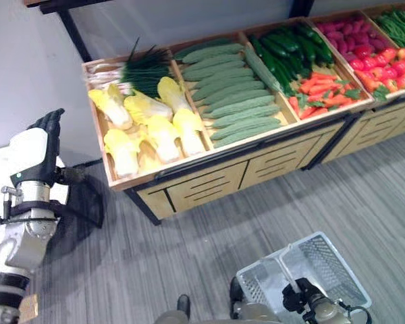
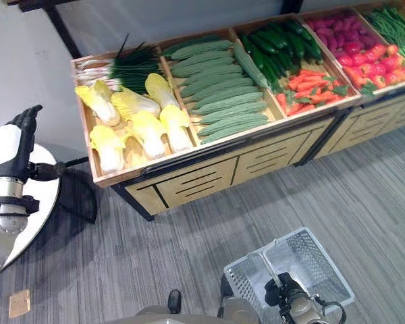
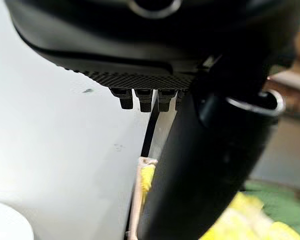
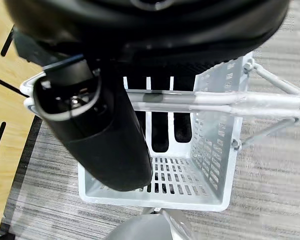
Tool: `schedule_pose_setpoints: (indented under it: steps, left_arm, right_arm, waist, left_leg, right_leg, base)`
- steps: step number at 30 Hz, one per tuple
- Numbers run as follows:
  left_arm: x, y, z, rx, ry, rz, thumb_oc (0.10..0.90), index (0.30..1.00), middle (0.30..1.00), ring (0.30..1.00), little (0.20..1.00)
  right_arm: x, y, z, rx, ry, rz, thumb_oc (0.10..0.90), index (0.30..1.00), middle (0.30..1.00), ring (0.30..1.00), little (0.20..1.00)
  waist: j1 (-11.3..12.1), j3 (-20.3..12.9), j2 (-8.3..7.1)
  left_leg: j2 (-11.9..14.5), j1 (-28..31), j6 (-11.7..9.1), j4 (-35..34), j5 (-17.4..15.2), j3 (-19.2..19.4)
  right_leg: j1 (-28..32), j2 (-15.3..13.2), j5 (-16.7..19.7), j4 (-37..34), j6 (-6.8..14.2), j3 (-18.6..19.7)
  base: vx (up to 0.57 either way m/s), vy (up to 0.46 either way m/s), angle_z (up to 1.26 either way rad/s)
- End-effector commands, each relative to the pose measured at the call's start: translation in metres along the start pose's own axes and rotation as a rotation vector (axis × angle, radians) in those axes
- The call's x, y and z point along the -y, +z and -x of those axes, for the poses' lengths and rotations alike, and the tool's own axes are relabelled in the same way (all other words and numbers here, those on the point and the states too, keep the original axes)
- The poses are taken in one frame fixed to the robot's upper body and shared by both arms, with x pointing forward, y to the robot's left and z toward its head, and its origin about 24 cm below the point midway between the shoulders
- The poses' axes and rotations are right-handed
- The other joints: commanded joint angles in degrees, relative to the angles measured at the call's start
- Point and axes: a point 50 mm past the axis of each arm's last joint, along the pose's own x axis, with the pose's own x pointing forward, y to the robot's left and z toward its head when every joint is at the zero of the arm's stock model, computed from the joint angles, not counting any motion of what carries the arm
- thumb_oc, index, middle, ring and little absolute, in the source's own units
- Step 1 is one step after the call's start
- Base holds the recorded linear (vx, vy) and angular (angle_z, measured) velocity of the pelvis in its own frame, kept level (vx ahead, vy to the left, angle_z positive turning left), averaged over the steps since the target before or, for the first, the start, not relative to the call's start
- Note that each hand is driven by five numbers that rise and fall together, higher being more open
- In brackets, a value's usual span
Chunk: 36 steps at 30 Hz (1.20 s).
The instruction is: Get the vegetables into the basket
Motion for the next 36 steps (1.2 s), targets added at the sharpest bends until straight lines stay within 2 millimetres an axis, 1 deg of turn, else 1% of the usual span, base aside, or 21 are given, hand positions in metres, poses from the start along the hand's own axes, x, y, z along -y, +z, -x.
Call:
schedule_pose_setpoints:
  steps: [1,2,3,5,6,8,9,10,11,13,18,19,22,25,28,32,34,36]
  left_arm:
    - [-0.045,0.014,-0.036,0.055,0.167,-0.098,0.900,1.000,1.000,1.000,1.000]
    - [-0.045,0.013,-0.041,0.044,0.150,-0.122,0.900,1.000,1.000,1.000,1.000]
    - [-0.050,0.013,-0.052,0.051,0.127,-0.205,0.900,1.000,1.000,1.000,1.000]
    - [-0.051,0.015,-0.056,0.059,0.130,-0.216,0.900,1.000,1.000,1.000,1.000]
    - [-0.051,0.011,-0.058,0.040,0.119,-0.220,0.900,1.000,1.000,1.000,1.000]
    - [-0.054,0.015,-0.065,0.045,0.120,-0.242,0.900,1.000,1.000,1.000,1.000]
    - [-0.060,0.015,-0.071,0.039,0.125,-0.278,0.900,1.000,1.000,1.000,1.000]
    - [-0.060,0.016,-0.072,0.040,0.125,-0.278,0.900,1.000,1.000,1.000,1.000]
    - [-0.067,0.015,-0.078,0.031,0.131,-0.307,0.900,1.000,1.000,1.000,1.000]
    - [-0.071,0.017,-0.084,0.021,0.139,-0.323,0.900,1.000,1.000,1.000,1.000]
    - [-0.074,0.018,-0.090,0.001,0.141,-0.341,0.900,1.000,1.000,1.000,1.000]
    - [-0.073,0.010,-0.092,-0.056,0.127,-0.359,0.900,1.000,1.000,1.000,1.000]
    - [-0.073,0.007,-0.094,-0.089,0.114,-0.382,0.900,1.000,1.000,1.000,1.000]
    - [-0.067,0.006,-0.095,-0.118,0.086,-0.389,0.900,1.000,1.000,1.000,1.000]
    - [-0.059,0.001,-0.097,-0.188,0.030,-0.372,0.900,1.000,1.000,1.000,1.000]
    - [-0.052,-0.002,-0.097,-0.229,-0.031,-0.379,0.900,1.000,1.000,1.000,1.000]
    - [-0.057,0.006,-0.102,-0.201,-0.020,-0.380,0.900,1.000,1.000,1.000,1.000]
    - [-0.058,0.009,-0.103,-0.179,-0.023,-0.388,0.900,1.000,1.000,1.000,1.000]
  right_arm:
    - [-0.011,0.002,0.000,0.010,0.054,0.056,0.400,0.300,0.300,0.300,0.300]
    - [-0.010,0.002,0.000,0.013,0.052,0.059,0.400,0.300,0.300,0.300,0.300]
    - [-0.009,0.002,-0.001,0.012,0.049,0.069,0.400,0.300,0.300,0.300,0.300]
    - [-0.009,0.003,-0.001,0.016,0.049,0.064,0.400,0.300,0.300,0.300,0.300]
    - [-0.009,0.003,-0.001,0.018,0.049,0.073,0.400,0.300,0.300,0.300,0.300]
    - [-0.009,0.003,-0.001,0.019,0.043,0.074,0.400,0.300,0.300,0.300,0.300]
    - [-0.006,0.005,-0.001,0.026,0.033,0.076,0.400,0.300,0.300,0.300,0.300]
    - [-0.006,0.005,-0.001,0.026,0.033,0.075,0.400,0.300,0.300,0.300,0.300]
    - [-0.002,0.009,-0.002,0.038,0.018,0.074,0.400,0.300,0.300,0.300,0.300]
    - [0.000,0.011,-0.003,0.046,0.006,0.068,0.400,0.300,0.300,0.300,0.300]
    - [0.003,0.019,-0.004,0.070,-0.014,0.055,0.400,0.300,0.300,0.300,0.300]
    - [0.005,0.026,-0.005,0.092,-0.025,0.054,0.400,0.300,0.300,0.300,0.300]
    - [0.005,0.029,-0.005,0.100,-0.029,0.051,0.400,0.300,0.300,0.300,0.300]
    - [0.006,0.032,-0.006,0.106,-0.036,0.046,0.400,0.300,0.300,0.300,0.300]
    - [0.005,0.035,-0.006,0.107,-0.034,0.045,0.400,0.300,0.300,0.300,0.300]
    - [0.004,0.035,-0.007,0.096,-0.029,0.047,0.400,0.300,0.300,0.300,0.300]
    - [0.001,0.034,-0.006,0.096,-0.015,0.051,0.400,0.300,0.300,0.300,0.300]
    - [0.000,0.034,-0.006,0.096,-0.010,0.054,0.400,0.300,0.300,0.300,0.300]
  waist:
    - [-0.24,-0.14,-0.81]
    - [-0.56,0.03,-0.70]
    - [-1.02,0.30,-0.62]
    - [-0.81,0.36,-0.77]
    - [-1.09,0.52,-0.88]
    - [-1.16,0.71,-1.17]
    - [-1.56,1.22,-1.37]
    - [-1.46,1.17,-1.42]
    - [-1.81,1.87,-1.72]
    - [-1.94,2.35,-2.06]
    - [-2.16,3.64,-2.71]
    - [-2.33,4.48,-3.07]
    - [-2.38,4.95,-3.43]
    - [-2.39,5.69,-3.66]
    - [-2.50,6.44,-4.07]
    - [-2.50,6.76,-4.46]
    - [-2.48,6.87,-4.92]
    - [-2.42,6.93,-5.17]
  left_leg:
    - [-2.44,-0.79,2.12,0.37,-3.82,3.52]
    - [-2.44,-1.22,2.10,0.37,-3.72,3.82]
    - [-2.49,-1.96,2.05,0.37,-3.54,4.53]
    - [-2.48,-2.40,2.01,0.37,-3.39,4.84]
    - [-2.47,-2.78,1.99,0.37,-3.26,5.10]
    - [-2.44,-3.72,1.95,0.37,-3.00,5.45]
    - [-2.36,-4.82,1.89,0.37,-2.75,5.87]
    - [-2.37,-4.90,1.89,0.37,-2.73,5.90]
    - [-2.31,-6.30,1.85,0.37,-2.38,6.27]
    - [-2.24,-7.54,1.84,0.37,-1.96,6.49]
    - [-2.17,-9.39,1.83,0.37,-1.43,6.73]
    - [-2.18,-10.54,1.85,0.37,-1.07,7.01]
    - [-2.18,-11.13,1.86,0.37,-0.86,6.98]
    - [-2.22,-11.58,1.86,0.37,-0.64,6.80]
    - [-2.32,-12.29,1.84,0.37,-0.34,6.60]
    - [-2.20,-12.50,1.88,0.37,-0.24,6.62]
    - [-2.19,-12.56,1.91,0.37,-0.27,6.61]
    - [-2.20,-12.77,1.90,0.37,-0.22,6.54]
  right_leg:
    - [3.28,-3.33,-9.04,0.71,6.12,2.51]
    - [2.76,-3.33,-8.79,0.58,6.23,2.69]
    - [1.79,-3.29,-8.02,0.25,6.53,3.27]
    - [1.23,-3.24,-7.77,0.17,6.64,3.50]
    - [0.74,-3.21,-7.50,0.11,6.74,3.65]
    - [-0.43,-3.20,-6.96,0.02,6.91,3.94]
    - [-1.71,-3.21,-6.35,0.01,7.12,4.27]
    - [-1.80,-3.21,-6.33,0.02,7.13,4.30]
    - [-3.35,-3.13,-5.70,0.00,7.34,4.55]
    - [-4.69,-3.09,-5.16,0.01,7.39,4.73]
    - [-6.70,-3.08,-4.39,0.00,7.54,4.95]
    - [-8.00,-3.06,-3.86,0.00,7.63,5.16]
    - [-8.48,-3.11,-3.66,0.00,7.62,5.17]
    - [-8.74,-3.25,-3.62,0.00,7.69,4.83]
    - [-9.34,-3.25,-3.33,0.00,7.72,4.67]
    - [-9.49,-3.30,-3.25,0.00,7.73,4.38]
    - [-9.44,-3.27,-3.36,0.00,7.72,4.26]
    - [-9.64,-3.24,-3.28,0.00,7.71,4.28]
  base:
    - [-0.02,0.014,-0.15]
    - [-0.02,0.024,-0.20]
    - [-0.02,0.022,-0.17]
    - [-0.01,0.012,-0.22]
    - [-0.01,0.007,-0.21]
    - [-0.02,0.009,-0.12]
    - [-0.03,0.014,-0.09]
    - [-0.04,0.022,-0.15]
    - [-0.03,0.012,-0.13]
    - [-0.02,0.013,-0.10]
    - [0.01,0.019,-0.10]
    - [0.00,0.000,0.00]
    - [0.00,0.000,0.00]
    - [0.00,0.000,0.00]
    - [0.00,0.010,0.03]
    - [0.00,0.000,0.00]
    - [0.00,0.000,0.00]
    - [0.00,0.000,0.00]
